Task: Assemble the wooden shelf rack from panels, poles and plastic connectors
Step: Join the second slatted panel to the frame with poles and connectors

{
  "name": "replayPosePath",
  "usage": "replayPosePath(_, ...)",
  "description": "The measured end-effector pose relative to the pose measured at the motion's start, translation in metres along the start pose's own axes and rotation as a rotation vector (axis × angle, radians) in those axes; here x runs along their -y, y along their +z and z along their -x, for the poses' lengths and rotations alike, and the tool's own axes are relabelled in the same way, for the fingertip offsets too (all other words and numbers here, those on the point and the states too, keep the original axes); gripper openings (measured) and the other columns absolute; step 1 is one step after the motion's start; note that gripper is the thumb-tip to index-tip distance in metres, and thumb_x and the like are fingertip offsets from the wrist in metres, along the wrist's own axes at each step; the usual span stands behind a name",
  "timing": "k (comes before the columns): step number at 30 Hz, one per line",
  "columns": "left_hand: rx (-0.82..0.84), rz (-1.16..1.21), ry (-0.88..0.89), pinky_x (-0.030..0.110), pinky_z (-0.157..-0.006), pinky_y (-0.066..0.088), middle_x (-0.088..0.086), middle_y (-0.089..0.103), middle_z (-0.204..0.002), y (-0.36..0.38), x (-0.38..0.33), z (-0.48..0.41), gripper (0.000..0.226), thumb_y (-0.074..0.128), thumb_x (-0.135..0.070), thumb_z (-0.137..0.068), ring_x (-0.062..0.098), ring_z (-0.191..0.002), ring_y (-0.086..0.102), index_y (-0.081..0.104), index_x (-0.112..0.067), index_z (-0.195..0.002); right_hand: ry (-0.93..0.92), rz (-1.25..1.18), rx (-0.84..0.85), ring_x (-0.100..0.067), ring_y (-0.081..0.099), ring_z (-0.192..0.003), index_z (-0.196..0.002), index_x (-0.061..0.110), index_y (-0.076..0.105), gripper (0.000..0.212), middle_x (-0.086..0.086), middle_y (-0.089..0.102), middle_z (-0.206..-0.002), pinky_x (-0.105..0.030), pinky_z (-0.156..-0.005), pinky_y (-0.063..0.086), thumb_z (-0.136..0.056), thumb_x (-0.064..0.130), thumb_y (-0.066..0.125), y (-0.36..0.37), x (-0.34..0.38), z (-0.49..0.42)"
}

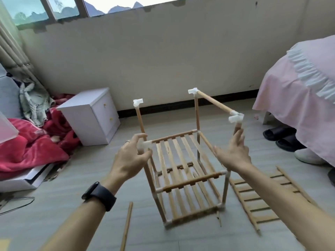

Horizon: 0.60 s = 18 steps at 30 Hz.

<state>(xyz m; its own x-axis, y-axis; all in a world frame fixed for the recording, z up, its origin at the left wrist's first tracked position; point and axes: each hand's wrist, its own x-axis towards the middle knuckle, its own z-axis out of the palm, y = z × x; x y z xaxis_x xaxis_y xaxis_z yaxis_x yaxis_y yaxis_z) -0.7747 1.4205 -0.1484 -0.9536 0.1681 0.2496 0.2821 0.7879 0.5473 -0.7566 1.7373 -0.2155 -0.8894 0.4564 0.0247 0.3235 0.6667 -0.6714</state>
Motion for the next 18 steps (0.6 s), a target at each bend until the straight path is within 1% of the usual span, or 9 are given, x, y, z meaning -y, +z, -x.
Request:
replayPosePath(3,0.291,0.356,-0.024,0.039,-0.074,0.062,0.008,0.072,-0.094,-0.014,-0.019,0.019,0.053,0.063,-0.061,-0.086,0.024,-0.082,0.075,0.057,-0.031,-0.129,-0.059,-0.155,0.098,-0.039,0.018,-0.152,-0.161,0.021,-0.012,0.098,-0.011,0.006,-0.170,-0.061,-0.119,0.026,-0.097,0.064,0.049,-0.001,0.023,0.027)
replayPosePath(4,0.369,0.461,-0.044,0.038,-0.071,0.063,0.011,0.075,-0.091,-0.020,-0.024,0.020,0.052,0.062,-0.063,-0.088,0.027,-0.078,0.076,0.057,-0.031,-0.129,-0.119,-0.248,0.148,-0.034,0.027,-0.150,-0.162,0.020,0.001,0.091,-0.011,0.016,-0.168,-0.058,-0.116,0.034,-0.097,0.069,0.043,-0.003,0.034,0.039)
replayPosePath(5,0.389,0.493,-0.044,0.036,-0.068,0.063,0.010,0.076,-0.088,-0.025,-0.027,0.018,0.049,0.060,-0.060,-0.091,0.028,-0.074,0.076,0.056,-0.030,-0.129,-0.197,-0.356,0.195,-0.025,0.039,-0.141,-0.161,0.020,0.013,0.087,-0.009,0.028,-0.165,-0.046,-0.106,0.045,-0.096,0.073,0.038,-0.006,0.047,0.052)
replayPosePath(7,0.235,0.362,-0.025,0.032,-0.066,0.063,0.005,0.077,-0.082,-0.031,-0.026,0.006,0.038,0.057,-0.049,-0.097,0.024,-0.068,0.075,0.061,-0.023,-0.126,-0.380,-0.496,0.297,-0.001,0.053,-0.116,-0.155,0.022,0.031,0.084,-0.004,0.046,-0.154,-0.017,-0.084,0.045,-0.092,0.078,0.032,-0.012,0.071,0.083)
replayPosePath(8,0.098,0.260,-0.027,0.031,-0.070,0.062,0.003,0.077,-0.082,-0.032,-0.021,-0.002,0.032,0.057,-0.043,-0.100,0.020,-0.071,0.075,0.064,-0.021,-0.122,-0.459,-0.521,0.354,0.005,0.055,-0.109,-0.152,0.024,0.036,0.084,-0.002,0.051,-0.150,-0.014,-0.082,0.044,-0.089,0.079,0.033,-0.012,0.081,0.098)
replayPosePath(11,-0.185,-0.008,-0.061,0.032,-0.093,0.050,0.003,0.068,-0.114,-0.037,0.000,-0.032,0.028,0.057,-0.035,-0.099,0.021,-0.107,0.064,0.065,-0.023,-0.122,-0.661,-0.426,0.450,-0.001,0.059,-0.110,-0.147,0.035,0.044,0.083,0.006,0.058,-0.138,-0.029,-0.090,0.052,-0.081,0.085,0.042,-0.007,0.095,0.130)
replayPosePath(13,-0.160,-0.192,-0.111,0.038,-0.104,0.039,0.010,0.050,-0.136,-0.040,0.017,-0.051,0.042,0.058,-0.035,-0.096,0.029,-0.126,0.048,0.054,-0.025,-0.136,-0.783,-0.233,0.363,-0.006,0.057,-0.112,-0.141,0.035,0.050,0.072,0.008,0.056,-0.134,-0.031,-0.090,0.054,-0.083,0.077,0.054,-0.002,0.094,0.136)
replayPosePath(15,-0.089,-0.315,-0.178,0.043,-0.108,0.036,0.012,0.036,-0.149,-0.042,0.032,-0.066,0.054,0.059,-0.035,-0.093,0.033,-0.134,0.036,0.043,-0.028,-0.144,-0.844,-0.083,0.230,-0.009,0.058,-0.105,-0.139,0.029,0.050,0.055,0.005,0.057,-0.134,-0.030,-0.086,0.055,-0.092,0.055,0.062,-0.001,0.089,0.131)
replayPosePath(18,-0.018,-0.291,-0.261,0.048,-0.114,0.034,0.015,0.024,-0.158,-0.039,0.049,-0.086,0.066,0.058,-0.035,-0.091,0.037,-0.141,0.029,0.031,-0.033,-0.151,-0.795,-0.035,0.199,-0.010,0.064,-0.083,-0.131,0.027,0.046,0.041,0.009,0.060,-0.116,-0.031,-0.071,0.058,-0.097,0.046,0.060,-0.004,0.073,0.121)
